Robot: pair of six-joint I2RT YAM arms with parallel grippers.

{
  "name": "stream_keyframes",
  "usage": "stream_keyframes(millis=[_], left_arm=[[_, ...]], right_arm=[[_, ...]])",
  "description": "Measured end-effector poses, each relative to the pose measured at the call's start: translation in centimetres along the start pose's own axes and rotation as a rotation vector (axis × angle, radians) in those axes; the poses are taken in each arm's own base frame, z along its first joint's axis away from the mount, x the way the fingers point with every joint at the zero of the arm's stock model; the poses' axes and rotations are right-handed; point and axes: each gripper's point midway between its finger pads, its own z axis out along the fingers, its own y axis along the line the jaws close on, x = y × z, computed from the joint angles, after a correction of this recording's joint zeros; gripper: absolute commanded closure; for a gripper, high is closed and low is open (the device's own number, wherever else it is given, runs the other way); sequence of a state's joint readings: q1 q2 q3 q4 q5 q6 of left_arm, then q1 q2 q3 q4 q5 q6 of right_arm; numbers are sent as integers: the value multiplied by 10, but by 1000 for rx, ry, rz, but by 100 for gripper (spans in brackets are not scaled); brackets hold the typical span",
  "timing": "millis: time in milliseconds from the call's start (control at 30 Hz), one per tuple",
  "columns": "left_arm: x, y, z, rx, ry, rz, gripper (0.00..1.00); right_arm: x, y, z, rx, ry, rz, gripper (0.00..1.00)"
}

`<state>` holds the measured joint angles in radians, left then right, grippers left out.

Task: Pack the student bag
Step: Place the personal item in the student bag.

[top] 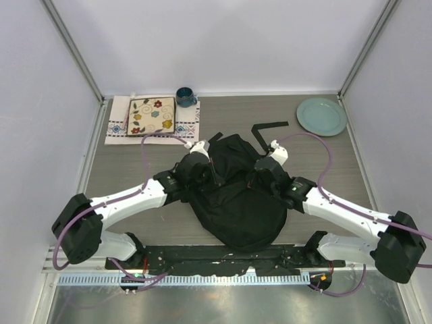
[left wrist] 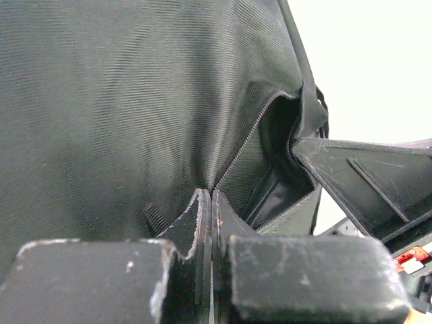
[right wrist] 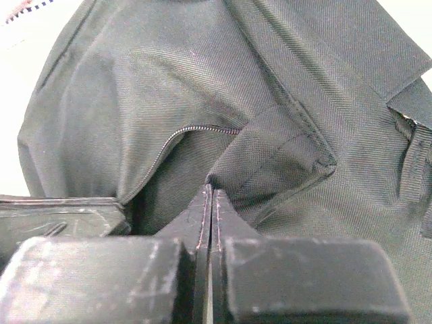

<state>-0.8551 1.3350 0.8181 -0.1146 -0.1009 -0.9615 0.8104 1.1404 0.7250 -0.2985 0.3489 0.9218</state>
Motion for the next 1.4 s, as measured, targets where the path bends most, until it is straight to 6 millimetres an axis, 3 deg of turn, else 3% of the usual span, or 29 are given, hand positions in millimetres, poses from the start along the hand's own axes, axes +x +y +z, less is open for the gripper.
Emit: stream_keyframes(millis=[333, 367, 433, 467, 500, 600, 667, 733, 967, 1133, 1400], left_arm=[[31, -23, 7, 138, 191, 129, 98], [33, -25, 6, 152, 205, 142, 97], [38, -28, 3, 184, 231, 176, 93], [40, -29, 0, 197, 243, 190, 91], [42, -29, -3, 212, 256, 211, 89], [49, -32, -16, 250, 296, 266, 80], [52, -33, -24, 269, 312, 299, 68], [52, -33, -30, 277, 313, 319, 54], [28, -43, -55, 292, 197, 314, 38], [14, -53, -73, 325, 134, 304, 33], [10, -45, -68, 263, 112, 261, 31]], right_arm=[[-9, -3, -11, -47, -69, 55, 100], [-10, -3, -11, -45, -73, 56, 95], [-11, -4, -11, -42, -80, 57, 77], [-12, -3, -12, -44, -83, 58, 63], [-14, -2, -13, -50, -92, 66, 56], [-24, 5, -22, -91, -128, 95, 45], [-31, 9, -31, -122, -153, 112, 42], [-39, 12, -40, -145, -181, 130, 42], [-46, -4, -47, -83, -212, 128, 43], [-43, -8, -34, -15, -176, 87, 44], [-34, -4, -11, 1, -102, 36, 51]])
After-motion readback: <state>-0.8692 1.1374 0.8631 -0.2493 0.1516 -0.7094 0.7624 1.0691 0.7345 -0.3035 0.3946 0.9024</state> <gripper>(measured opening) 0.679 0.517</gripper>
